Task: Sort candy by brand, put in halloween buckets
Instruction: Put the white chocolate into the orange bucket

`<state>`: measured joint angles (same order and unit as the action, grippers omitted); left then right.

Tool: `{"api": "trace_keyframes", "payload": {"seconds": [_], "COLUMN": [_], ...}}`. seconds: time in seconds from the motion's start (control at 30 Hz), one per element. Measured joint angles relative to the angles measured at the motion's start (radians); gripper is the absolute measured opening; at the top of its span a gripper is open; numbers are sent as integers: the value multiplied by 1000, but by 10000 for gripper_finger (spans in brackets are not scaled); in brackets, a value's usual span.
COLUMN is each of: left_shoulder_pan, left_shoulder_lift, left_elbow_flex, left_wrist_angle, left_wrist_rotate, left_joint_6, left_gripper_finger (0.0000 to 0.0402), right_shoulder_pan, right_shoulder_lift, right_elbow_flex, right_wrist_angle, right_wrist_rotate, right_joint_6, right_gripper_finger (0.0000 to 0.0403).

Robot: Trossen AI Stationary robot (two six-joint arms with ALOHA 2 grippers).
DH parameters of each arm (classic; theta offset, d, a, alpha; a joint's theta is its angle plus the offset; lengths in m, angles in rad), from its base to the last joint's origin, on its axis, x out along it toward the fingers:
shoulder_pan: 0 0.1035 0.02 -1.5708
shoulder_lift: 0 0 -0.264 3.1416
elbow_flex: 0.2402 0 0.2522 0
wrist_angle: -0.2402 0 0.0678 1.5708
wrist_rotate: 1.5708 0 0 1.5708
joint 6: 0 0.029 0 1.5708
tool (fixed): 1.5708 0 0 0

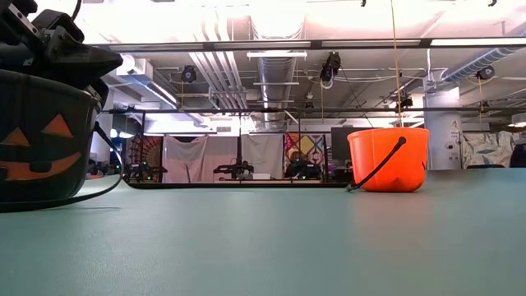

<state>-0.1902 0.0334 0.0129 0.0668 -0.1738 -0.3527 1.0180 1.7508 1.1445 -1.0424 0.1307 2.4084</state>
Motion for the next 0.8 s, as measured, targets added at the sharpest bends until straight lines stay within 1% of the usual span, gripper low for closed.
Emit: {"api": "trace_keyframes", "payload": {"seconds": [0.23,0.43,0.57,0.8], "left_shoulder_pan": [0,0,0,0], "left_shoulder_lift": [0,0,0,0], "left_elbow_flex": [0,0,0,0], "left_wrist_angle": [0,0,0,0], "left_wrist_rotate": [0,0,0,0], "left_joint_6": [0,0,0,0], "left_gripper_finger": [0,0,0,0], "right_shoulder_pan": [22,50,51,52], "right_shoulder_lift": [74,113,125,141], "right_elbow_flex": [1,2,1,-4], "right_wrist_angle": [12,21,15,11], "right_wrist_rotate": [4,67,84,94], "right_joint_6": [-9,-15,-19,-30], "right_gripper_finger": [341,333,300,207]}}
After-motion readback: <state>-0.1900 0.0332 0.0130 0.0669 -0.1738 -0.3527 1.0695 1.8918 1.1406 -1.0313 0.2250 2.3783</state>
